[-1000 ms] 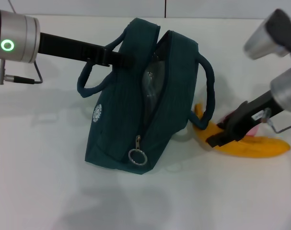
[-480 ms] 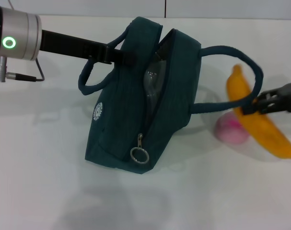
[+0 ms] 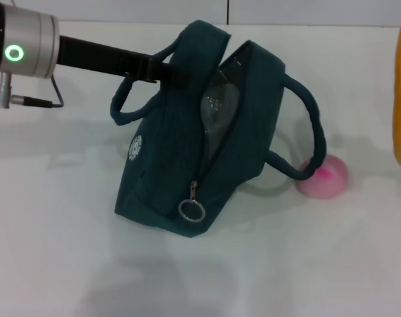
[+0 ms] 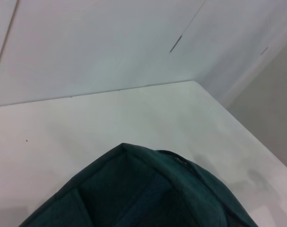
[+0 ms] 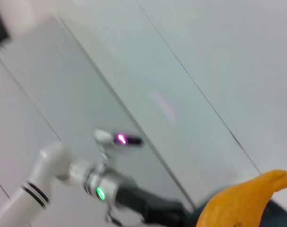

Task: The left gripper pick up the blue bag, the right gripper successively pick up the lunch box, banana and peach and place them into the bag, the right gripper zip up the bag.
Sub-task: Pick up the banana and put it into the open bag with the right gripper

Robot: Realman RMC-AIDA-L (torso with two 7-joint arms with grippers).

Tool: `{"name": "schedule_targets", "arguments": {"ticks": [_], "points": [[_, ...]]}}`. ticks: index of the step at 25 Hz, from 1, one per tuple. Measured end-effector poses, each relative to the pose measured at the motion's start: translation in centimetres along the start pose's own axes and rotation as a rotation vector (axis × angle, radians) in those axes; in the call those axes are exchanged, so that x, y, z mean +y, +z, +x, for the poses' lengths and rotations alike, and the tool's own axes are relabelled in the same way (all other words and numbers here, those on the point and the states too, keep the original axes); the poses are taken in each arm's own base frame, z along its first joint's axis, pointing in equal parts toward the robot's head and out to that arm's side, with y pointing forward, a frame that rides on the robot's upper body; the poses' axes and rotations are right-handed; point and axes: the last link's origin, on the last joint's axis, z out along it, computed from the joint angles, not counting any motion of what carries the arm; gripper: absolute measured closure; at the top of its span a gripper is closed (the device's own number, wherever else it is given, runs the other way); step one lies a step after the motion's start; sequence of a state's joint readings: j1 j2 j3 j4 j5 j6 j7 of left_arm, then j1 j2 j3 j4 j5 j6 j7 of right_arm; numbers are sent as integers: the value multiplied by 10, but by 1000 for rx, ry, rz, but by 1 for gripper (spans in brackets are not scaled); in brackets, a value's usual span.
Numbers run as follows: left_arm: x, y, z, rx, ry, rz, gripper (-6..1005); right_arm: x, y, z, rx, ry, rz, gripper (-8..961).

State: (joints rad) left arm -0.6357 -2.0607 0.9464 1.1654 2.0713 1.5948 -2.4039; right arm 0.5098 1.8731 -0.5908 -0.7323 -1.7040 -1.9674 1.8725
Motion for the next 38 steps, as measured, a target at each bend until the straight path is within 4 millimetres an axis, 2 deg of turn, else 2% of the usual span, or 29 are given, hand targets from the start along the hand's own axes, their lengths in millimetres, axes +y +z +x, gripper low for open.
{"name": "schedule_targets", "arguments": {"ticks": [3,6,14,19,32,38], "points": [[2,1,3,-1,0,-5,943,5,3,-5,-90,-53,-42,502],[4,4,4,-4,-2,-12,943,12,15,-10,-210,-126,-124,502],[12,10,12,-8,-16,-32,943,25,73,-1,-408,-214,-346,503],[14,13,14,-8,-19,-40,943,22,93,12,-467,-165,-359,503],[14,14,13,-10,-26,-41,943,20,121,41,-546,111,-353,503],[13,13,11,-10,-32,-40,943,8,134,55,-507,263,-263,503]]}}
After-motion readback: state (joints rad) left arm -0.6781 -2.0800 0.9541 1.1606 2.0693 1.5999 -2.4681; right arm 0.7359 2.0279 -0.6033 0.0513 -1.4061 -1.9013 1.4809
